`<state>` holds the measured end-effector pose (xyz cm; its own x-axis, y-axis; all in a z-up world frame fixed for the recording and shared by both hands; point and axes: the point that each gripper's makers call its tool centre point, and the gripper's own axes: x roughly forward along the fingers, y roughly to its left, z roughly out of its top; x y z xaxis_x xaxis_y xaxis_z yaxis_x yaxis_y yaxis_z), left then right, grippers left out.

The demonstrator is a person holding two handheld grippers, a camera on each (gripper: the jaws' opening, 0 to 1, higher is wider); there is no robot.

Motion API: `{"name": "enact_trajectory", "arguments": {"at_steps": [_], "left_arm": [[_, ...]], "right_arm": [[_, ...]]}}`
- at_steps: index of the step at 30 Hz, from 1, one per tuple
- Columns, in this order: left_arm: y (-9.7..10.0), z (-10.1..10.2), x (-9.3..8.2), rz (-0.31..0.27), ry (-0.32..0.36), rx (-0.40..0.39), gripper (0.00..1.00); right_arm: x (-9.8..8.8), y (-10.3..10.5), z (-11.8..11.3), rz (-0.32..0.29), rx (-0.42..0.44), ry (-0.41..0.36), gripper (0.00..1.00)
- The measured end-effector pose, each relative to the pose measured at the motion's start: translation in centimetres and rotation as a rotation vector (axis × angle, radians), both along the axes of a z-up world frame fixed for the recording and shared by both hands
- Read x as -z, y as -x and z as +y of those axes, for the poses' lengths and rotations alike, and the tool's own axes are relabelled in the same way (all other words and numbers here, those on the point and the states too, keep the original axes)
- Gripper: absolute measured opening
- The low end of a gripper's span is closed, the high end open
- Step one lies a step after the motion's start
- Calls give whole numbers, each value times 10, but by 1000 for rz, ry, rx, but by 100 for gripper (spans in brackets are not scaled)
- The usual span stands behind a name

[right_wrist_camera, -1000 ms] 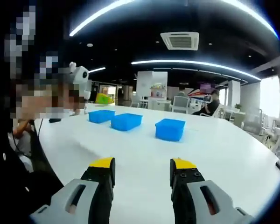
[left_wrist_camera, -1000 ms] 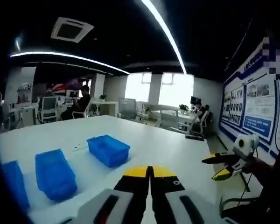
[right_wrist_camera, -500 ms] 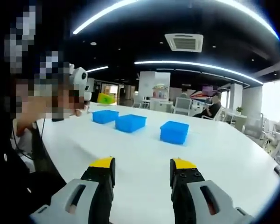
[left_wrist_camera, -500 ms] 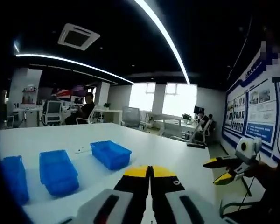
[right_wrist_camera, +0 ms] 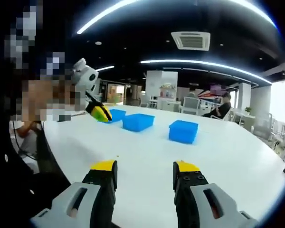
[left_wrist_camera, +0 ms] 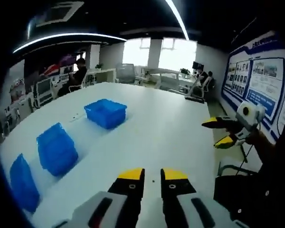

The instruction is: Pick up the resistors one by one and place each resistor into its matching bin, sorting the parts by color and model until every resistor is separated into the correct bin for its type

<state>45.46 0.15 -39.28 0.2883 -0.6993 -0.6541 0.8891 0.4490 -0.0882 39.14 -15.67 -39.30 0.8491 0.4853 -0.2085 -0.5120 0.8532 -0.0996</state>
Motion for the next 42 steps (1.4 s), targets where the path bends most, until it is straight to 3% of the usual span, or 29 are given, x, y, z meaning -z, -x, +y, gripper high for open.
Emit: {"name": "enact_trajectory", "arguments": {"at_steps": [4,8,13,20,23,27,32,39,42], "left_arm": [[8,0,14,122,-103,-21,30],[8,-1,29,137,-217,-29,28],[9,-10,41,204,-283,-45,28],[-5,-16,58,308,-314,-204,25],[-13,-18,68,275,-355,-210,22],[-8,-26,80,311,-366,-210,22],[-7,-27,90,306,-402,-203,19],[-13,-25,90,309,-403,-216,13],[-16,-22,91,279,-422,-222,9]], "right_arm": [[5,1,-1,8,-2,-7,48],[9,1,-2,12,-4,-11,48],[12,0,-4,14,-6,-16,48],[15,-1,-9,17,-2,-26,48],[16,-1,-10,21,-3,-29,48],[17,-1,-12,23,-4,-26,48],[15,-2,-13,20,-1,-29,48],[16,-1,-8,24,-6,-26,48],[14,0,-7,22,-8,-22,48]]}}
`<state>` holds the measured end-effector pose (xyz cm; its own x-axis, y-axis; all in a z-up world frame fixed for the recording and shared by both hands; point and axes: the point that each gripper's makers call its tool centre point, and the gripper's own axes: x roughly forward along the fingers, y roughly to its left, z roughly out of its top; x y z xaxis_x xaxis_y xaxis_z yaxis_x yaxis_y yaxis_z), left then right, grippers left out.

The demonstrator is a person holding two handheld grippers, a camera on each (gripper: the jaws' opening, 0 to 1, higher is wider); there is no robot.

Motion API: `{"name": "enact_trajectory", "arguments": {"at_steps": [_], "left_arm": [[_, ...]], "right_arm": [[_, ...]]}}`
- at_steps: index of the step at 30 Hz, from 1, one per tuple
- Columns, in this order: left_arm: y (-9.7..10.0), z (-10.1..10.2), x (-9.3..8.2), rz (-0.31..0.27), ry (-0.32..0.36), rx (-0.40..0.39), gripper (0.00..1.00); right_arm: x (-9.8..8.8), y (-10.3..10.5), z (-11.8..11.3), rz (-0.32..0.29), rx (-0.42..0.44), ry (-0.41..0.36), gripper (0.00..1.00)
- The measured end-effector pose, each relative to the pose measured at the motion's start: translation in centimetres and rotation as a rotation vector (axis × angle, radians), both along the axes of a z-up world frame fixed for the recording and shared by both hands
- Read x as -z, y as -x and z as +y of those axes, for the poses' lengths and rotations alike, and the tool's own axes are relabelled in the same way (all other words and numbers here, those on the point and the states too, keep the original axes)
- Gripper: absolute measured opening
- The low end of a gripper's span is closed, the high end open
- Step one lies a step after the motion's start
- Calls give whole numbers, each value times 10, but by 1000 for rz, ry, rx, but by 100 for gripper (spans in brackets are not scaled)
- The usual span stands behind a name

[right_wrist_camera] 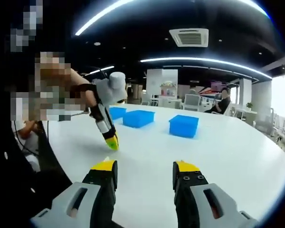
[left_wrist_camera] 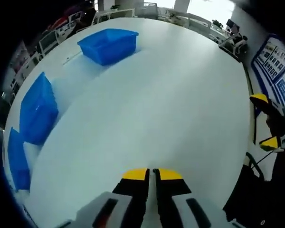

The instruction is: Pick up the resistors one by one and place each resistor into its matching bin, sorting the parts by color and model until every resistor is separated into the correct bin for its type

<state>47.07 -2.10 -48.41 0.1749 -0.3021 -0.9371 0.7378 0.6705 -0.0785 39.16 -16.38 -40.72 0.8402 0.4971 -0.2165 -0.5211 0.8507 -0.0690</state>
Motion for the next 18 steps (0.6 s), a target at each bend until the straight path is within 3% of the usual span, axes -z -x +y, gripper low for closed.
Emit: {"name": "enact_trajectory", "arguments": {"at_steps": [11,16,18], "left_arm": [[2,0,1,-12,4,36,6],[5,0,-1,-16,55,49,5],[2,-4,-8,-42,119,24,5]], "right_arm": [[0,2,2,1,-2,6,48],[-2,2,1,-1,-1,7,48],[-3,2,2,-3,-1,7,48]]}}
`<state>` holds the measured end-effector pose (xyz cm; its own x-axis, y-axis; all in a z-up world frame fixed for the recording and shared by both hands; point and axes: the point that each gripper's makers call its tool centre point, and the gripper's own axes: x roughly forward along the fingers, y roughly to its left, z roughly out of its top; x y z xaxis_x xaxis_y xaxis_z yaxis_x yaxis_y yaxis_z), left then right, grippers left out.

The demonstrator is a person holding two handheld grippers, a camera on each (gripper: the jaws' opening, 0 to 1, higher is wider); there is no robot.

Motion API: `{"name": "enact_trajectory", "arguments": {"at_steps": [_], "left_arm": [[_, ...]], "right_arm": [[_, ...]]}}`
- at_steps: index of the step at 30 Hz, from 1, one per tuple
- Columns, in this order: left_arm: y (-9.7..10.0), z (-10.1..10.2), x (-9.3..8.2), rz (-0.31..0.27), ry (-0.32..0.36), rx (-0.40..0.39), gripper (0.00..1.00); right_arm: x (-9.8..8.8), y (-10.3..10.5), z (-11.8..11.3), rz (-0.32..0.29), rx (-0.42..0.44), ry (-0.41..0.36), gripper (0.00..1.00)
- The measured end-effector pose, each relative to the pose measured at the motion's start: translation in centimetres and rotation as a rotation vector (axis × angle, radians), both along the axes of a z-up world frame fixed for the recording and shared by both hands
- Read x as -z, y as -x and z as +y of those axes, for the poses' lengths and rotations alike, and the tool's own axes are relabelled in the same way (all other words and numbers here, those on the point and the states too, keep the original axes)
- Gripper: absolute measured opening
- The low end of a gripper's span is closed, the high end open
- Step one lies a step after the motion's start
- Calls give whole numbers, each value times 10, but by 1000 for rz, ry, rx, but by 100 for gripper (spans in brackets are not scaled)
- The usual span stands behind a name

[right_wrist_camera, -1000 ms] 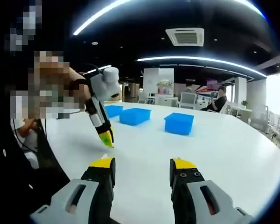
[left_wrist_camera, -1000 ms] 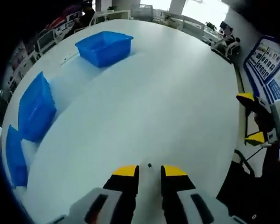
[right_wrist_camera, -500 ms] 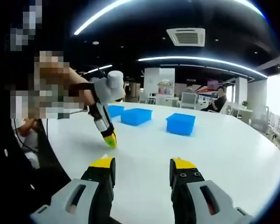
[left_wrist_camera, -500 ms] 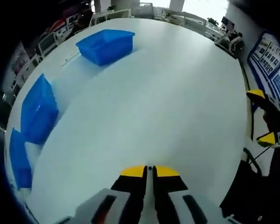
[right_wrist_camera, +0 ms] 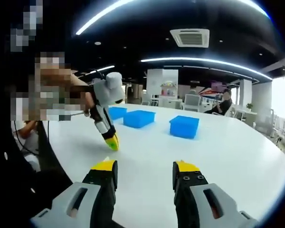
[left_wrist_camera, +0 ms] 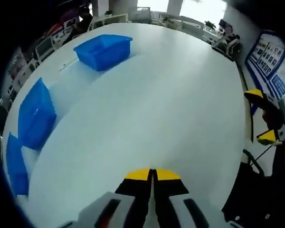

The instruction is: Pick up the resistors one by one and place each resistor into its matching bin, sorting the parts by color and model until every resistor is separated into the correct bin for its type

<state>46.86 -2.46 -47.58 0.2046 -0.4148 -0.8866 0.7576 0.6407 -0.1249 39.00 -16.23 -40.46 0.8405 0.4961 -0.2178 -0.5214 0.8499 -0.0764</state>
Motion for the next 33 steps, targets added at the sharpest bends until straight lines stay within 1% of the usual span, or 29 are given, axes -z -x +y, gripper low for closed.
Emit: {"name": "enact_trajectory", "arguments": {"at_steps": [1,3,5,6,7,8,9,10,11,12,13,15,16,17,19,20,21,22,24,25,26,27,29,31,33], "left_arm": [[1,-2,-5,-12,30,26,5],[-4,-1,-16,-56,81,7,5],[-5,-3,-31,-111,156,29,5],[-8,-4,-37,-135,192,14,5],[-12,-7,-52,-195,277,15,5],[-14,-8,-63,-236,346,-4,5],[-14,-6,-71,-261,394,-13,5],[-14,-6,-81,-299,451,-18,5],[-16,-3,-89,-359,493,-12,5],[-17,1,-97,-408,529,-25,5],[-16,3,-105,-456,573,-15,5],[-19,13,-118,-566,634,-45,5],[-19,17,-123,-607,674,-67,5],[-18,21,-124,-616,691,-92,5],[-17,24,-129,-650,750,-136,5],[-14,23,-125,-647,738,-128,5],[-14,22,-125,-657,741,-135,5],[-14,21,-129,-674,774,-147,5],[-17,15,-130,-654,782,-151,5],[-21,12,-136,-649,827,-188,5],[-26,8,-137,-625,834,-198,5],[-31,3,-134,-611,797,-194,5],[-46,-12,-145,-641,804,-178,5],[-58,-25,-150,-637,801,-168,5],[-77,-41,-160,-646,805,-151,5]], "right_arm": [[0,0,0,0,0,0,48],[0,-1,2,2,-2,2,48],[0,-1,5,3,-9,5,48],[-1,-2,7,3,-12,6,48],[-1,-2,7,1,-12,7,48],[-3,-2,8,-1,-12,7,48],[-3,-3,9,-3,-12,7,48],[-5,-3,9,-4,-11,8,48],[-6,-4,10,-8,-9,10,48],[-7,-4,10,-11,-6,10,48],[-9,-5,10,-15,-2,9,48],[-12,-6,10,-22,8,7,48],[-14,-7,10,-27,14,5,48],[-16,-7,10,-32,20,3,48],[-18,-9,12,-35,29,-1,48],[-19,-9,13,-34,29,3,48],[-19,-9,15,-35,29,7,48],[-19,-9,16,-35,28,10,48],[-20,-9,19,-35,23,14,48],[-20,-8,21,-36,21,17,48],[-20,-8,21,-36,21,17,48],[-20,-8,21,-36,20,16,48],[-19,-9,21,-34,26,15,48],[-18,-9,19,-33,33,11,48],[-19,-10,15,-37,46,8,48]]}}
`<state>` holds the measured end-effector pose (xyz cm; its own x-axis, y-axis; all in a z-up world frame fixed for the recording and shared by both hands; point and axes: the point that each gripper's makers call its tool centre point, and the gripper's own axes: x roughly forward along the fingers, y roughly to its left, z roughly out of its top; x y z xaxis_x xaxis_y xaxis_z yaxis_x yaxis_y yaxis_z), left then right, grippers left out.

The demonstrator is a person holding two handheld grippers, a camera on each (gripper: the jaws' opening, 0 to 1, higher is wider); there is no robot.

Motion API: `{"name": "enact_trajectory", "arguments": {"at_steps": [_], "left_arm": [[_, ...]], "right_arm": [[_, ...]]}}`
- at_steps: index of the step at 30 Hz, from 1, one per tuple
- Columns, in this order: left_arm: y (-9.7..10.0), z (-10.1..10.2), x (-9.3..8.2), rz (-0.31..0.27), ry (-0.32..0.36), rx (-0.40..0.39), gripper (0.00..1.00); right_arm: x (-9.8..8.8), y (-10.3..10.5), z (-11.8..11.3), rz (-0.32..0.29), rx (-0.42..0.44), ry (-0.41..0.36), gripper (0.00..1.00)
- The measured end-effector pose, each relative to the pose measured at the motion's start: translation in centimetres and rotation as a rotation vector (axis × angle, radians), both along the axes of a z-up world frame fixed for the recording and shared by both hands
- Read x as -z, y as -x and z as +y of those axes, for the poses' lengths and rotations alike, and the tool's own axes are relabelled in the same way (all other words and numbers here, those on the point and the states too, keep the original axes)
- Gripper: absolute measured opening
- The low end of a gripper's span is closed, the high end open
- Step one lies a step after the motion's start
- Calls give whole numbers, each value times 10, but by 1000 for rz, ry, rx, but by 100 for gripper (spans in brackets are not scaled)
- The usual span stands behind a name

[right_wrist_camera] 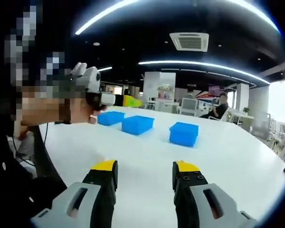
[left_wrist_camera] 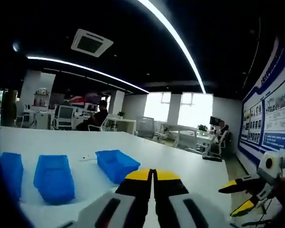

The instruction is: Pick up the resistors one by one and place each resistor into its matching bin, sorting the parts by color and model until every resistor is separated into the correct bin for its type

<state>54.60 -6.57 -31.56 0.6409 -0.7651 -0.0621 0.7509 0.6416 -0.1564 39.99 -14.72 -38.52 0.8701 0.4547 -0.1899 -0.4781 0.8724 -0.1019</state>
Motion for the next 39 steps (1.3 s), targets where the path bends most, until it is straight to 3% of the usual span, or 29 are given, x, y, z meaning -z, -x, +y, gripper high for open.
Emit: {"name": "enact_trajectory", "arguments": {"at_steps": [4,5,11,16,18,26,31,39], "left_arm": [[-48,-29,-16,7,14,1,5],[-66,-35,-18,-12,-14,-19,5],[-125,-60,-26,-32,-41,-58,5],[-159,-73,-16,-37,-99,-86,5],[-170,-74,-7,-13,-122,-98,5],[-185,-67,11,12,-141,-126,7],[-182,-64,17,16,-147,-107,45],[-155,-42,7,2,-119,-80,49]], "right_arm": [[-4,-2,-10,-11,29,-12,48],[-5,-2,-13,-14,37,-13,47],[-9,-3,-28,-23,73,-19,47],[-11,-2,-37,-27,96,-27,47],[-11,-2,-39,-27,100,-27,47],[-8,-3,-40,-17,101,-32,47],[-9,-4,-34,-15,89,-28,47],[-9,-6,-20,-11,57,-23,47]]}}
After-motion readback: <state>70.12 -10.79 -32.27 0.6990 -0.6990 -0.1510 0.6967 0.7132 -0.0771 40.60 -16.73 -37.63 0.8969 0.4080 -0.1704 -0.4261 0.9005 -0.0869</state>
